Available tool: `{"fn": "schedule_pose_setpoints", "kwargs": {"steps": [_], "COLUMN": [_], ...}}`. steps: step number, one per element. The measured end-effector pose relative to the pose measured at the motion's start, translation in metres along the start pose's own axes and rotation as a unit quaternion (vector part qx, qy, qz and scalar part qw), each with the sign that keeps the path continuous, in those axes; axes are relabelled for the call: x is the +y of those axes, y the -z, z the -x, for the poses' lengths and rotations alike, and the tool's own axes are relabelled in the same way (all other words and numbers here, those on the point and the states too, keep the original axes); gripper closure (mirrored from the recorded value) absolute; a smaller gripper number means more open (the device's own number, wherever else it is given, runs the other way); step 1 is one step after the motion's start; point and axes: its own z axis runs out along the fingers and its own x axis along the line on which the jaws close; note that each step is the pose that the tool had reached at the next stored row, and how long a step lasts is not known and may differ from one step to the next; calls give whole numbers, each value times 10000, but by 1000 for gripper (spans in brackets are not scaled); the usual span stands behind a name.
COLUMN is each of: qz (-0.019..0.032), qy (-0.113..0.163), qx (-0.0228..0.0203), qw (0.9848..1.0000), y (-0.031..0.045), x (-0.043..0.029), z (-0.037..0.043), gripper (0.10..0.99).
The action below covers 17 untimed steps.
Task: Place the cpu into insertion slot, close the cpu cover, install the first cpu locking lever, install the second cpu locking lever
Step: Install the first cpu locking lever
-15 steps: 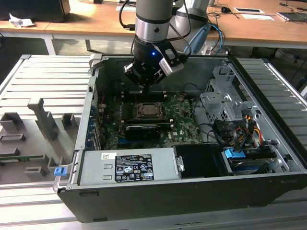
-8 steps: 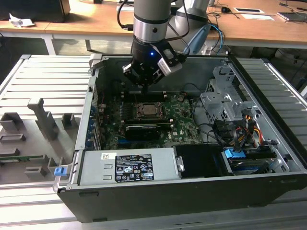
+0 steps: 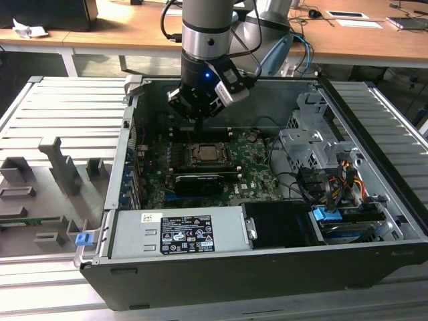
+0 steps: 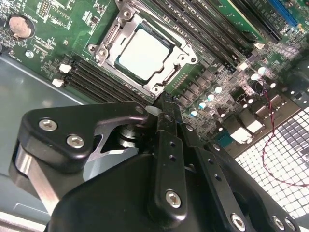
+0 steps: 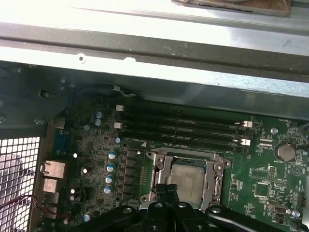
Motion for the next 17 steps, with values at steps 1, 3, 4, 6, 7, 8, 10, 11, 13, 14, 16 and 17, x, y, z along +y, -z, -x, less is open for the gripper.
{"fn": "schedule_pose_setpoints", "kwargs": {"steps": [1, 3, 4, 6, 7, 8, 10, 11, 13, 14, 16, 17], "qz": [0, 0, 0, 0, 0, 0, 0, 0, -1, 0, -1, -1], "qy": [-1, -1, -1, -1, -1, -1, -2, -1, 0, 0, 0, 0], "qx": [0, 0, 0, -1, -2, -3, -6, -7, -10, -12, -13, -13], "qw": [10000, 10000, 10000, 10000, 10000, 10000, 10000, 10000, 10000, 10000, 10000, 10000], "y": [0, 0, 0, 0, -1, -1, -2, -3, -6, -11, -40, -50], "x": [0, 0, 0, 0, 0, 0, 1, 0, 1, 1, -1, -1], "z": [0, 0, 0, 0, 0, -1, -4, -5, -9, -11, -12, -11], "gripper": [980, 980, 980, 980, 980, 980, 980, 980, 980, 980, 980, 980]}}
